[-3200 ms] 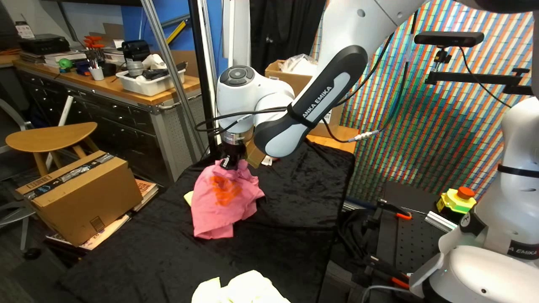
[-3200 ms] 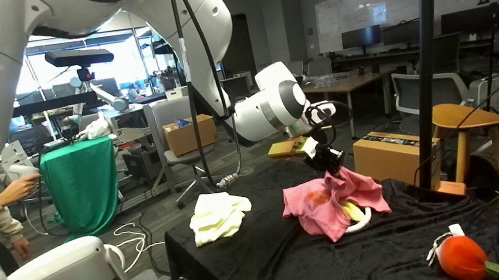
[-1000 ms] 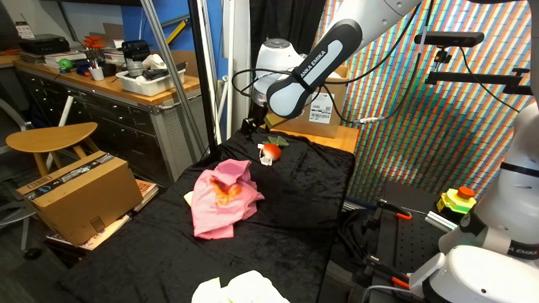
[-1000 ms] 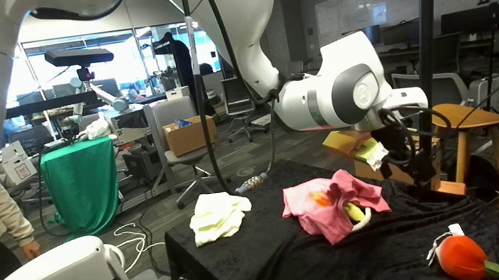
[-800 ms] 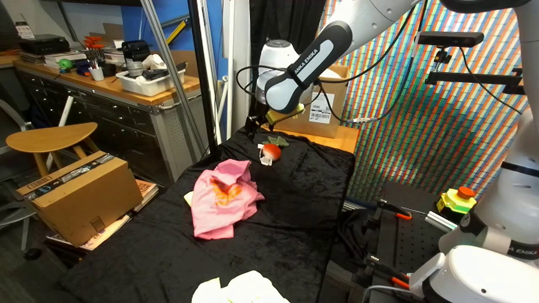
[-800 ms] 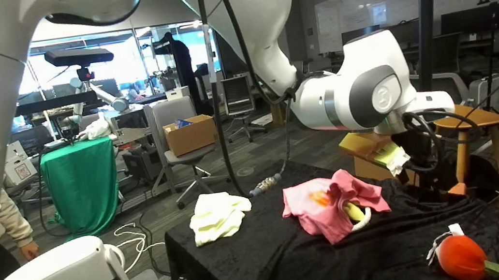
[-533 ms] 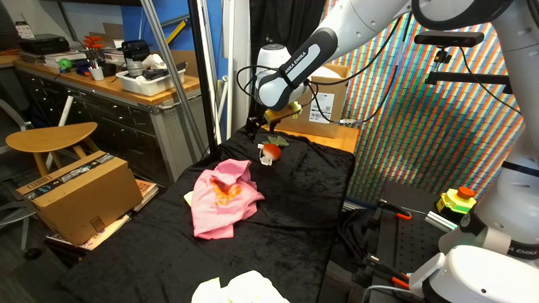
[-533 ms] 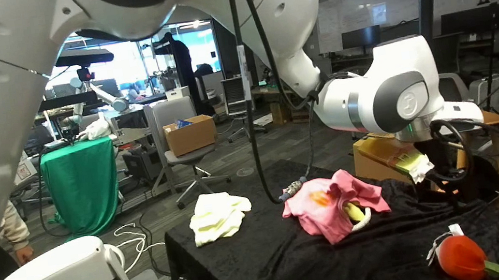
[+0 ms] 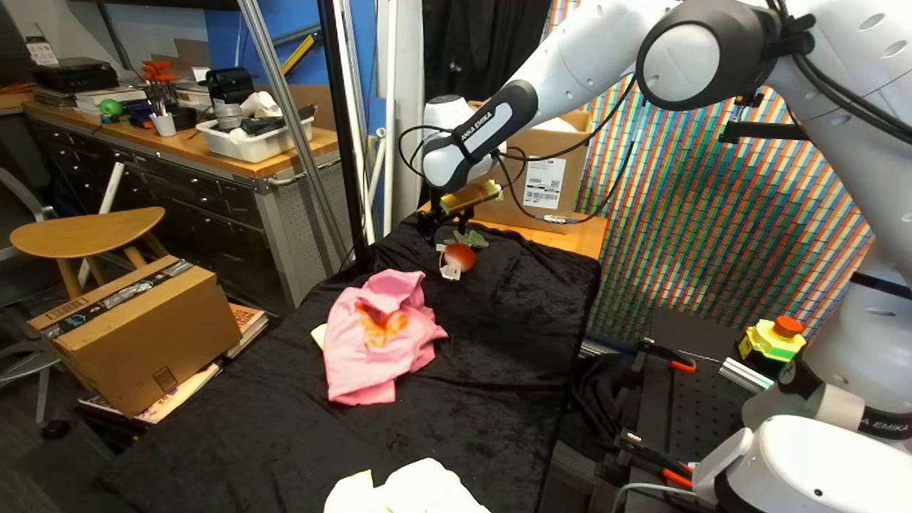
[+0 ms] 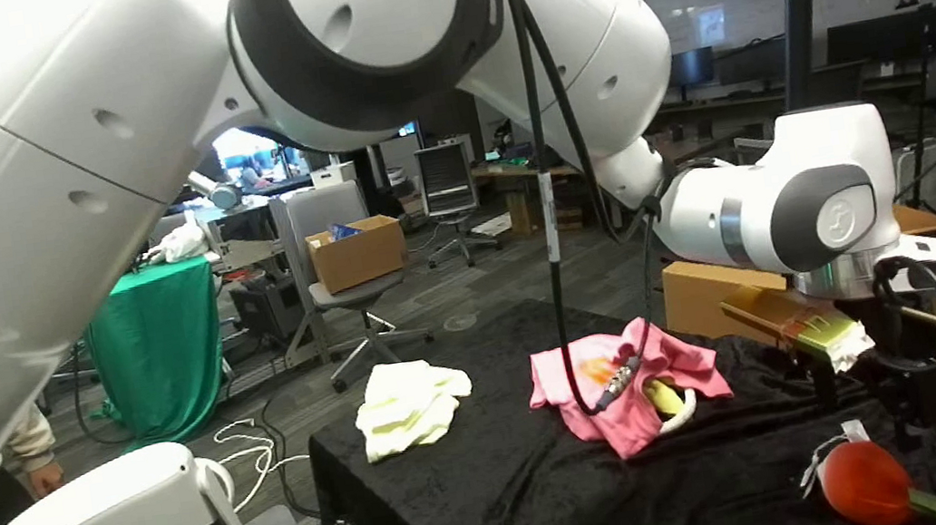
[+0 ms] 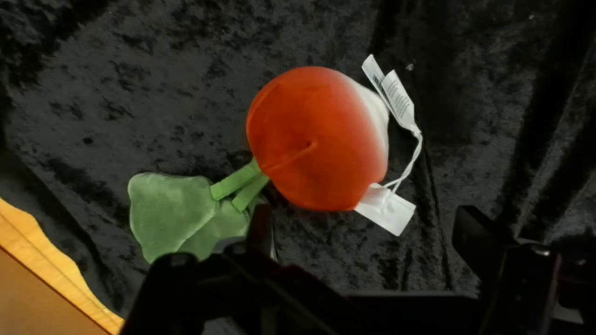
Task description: Pick up the clothes, rope and the plush toy and put them in one place
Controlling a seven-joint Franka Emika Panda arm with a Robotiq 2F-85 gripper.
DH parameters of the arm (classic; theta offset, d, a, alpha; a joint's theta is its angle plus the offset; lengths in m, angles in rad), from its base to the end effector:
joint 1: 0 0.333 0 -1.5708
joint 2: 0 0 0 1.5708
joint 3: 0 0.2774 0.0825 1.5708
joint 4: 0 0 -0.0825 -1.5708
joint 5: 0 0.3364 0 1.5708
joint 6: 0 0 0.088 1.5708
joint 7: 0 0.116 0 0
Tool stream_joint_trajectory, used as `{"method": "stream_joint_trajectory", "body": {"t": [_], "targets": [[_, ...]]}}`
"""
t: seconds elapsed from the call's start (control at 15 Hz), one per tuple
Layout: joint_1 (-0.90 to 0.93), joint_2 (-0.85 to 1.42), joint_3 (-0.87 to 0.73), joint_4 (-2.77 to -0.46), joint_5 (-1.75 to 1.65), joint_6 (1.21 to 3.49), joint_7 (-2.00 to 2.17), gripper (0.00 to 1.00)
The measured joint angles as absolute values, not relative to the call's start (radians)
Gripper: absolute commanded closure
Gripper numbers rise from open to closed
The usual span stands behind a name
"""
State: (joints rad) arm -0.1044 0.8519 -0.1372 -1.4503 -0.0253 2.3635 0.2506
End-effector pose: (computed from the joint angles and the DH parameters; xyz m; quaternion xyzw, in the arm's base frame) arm 0.6485 -0.1444 0.1839 0.9752 -0.2103 0.0342 0.0597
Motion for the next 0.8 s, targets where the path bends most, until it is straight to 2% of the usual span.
{"method": "stream_joint_trajectory", "body": {"t": [0.8], "targets": [[-0.156,1.025,-0.144,-1.211,-0.025,2.153,0.27,0.0]]}}
